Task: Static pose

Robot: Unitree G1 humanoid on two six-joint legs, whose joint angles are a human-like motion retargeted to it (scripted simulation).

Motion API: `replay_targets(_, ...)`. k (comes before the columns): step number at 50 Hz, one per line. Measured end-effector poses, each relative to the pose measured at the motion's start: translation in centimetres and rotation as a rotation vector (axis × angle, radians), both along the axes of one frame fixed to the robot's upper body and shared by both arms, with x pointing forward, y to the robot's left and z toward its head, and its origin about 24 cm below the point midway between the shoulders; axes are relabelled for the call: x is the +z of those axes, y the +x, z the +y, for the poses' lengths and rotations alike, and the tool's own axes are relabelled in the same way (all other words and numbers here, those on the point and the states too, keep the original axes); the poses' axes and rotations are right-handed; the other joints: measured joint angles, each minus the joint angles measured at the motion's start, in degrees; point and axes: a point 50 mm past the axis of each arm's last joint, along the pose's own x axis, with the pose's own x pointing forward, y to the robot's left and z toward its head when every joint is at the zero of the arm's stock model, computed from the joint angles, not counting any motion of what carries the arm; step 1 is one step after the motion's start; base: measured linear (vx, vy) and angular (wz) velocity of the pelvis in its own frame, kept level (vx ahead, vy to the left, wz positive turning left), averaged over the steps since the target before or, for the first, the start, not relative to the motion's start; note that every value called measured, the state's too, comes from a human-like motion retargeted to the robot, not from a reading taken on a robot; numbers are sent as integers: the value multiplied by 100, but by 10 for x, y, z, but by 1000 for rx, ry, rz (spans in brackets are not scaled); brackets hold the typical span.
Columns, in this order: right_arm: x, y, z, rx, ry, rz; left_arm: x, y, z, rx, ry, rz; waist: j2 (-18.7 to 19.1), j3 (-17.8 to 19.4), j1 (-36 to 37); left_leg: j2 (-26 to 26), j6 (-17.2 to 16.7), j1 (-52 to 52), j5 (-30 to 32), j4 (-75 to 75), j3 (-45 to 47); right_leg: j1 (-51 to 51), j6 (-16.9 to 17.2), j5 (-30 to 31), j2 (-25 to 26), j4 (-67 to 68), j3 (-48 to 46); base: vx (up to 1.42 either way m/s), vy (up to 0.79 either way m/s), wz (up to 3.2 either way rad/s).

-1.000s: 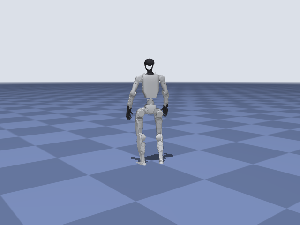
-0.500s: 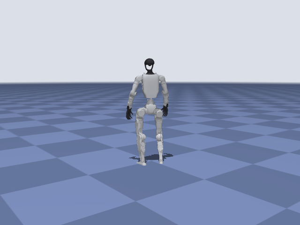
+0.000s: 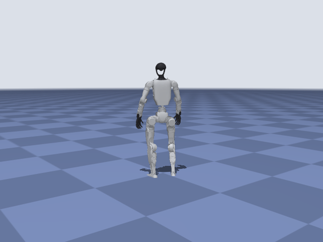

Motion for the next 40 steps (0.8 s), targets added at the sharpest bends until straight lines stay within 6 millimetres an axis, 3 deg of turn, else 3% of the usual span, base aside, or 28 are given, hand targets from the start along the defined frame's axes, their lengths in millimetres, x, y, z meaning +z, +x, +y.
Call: replay_targets(40, 5, 17, 11, 51, -4, -61, -2, -10, 2, 30, 10, -1, -95, -232, -25, -77, 72, -81, 229, -273, 233, -220, 204, 211, 39, -355, 188, 0, 0, 0)
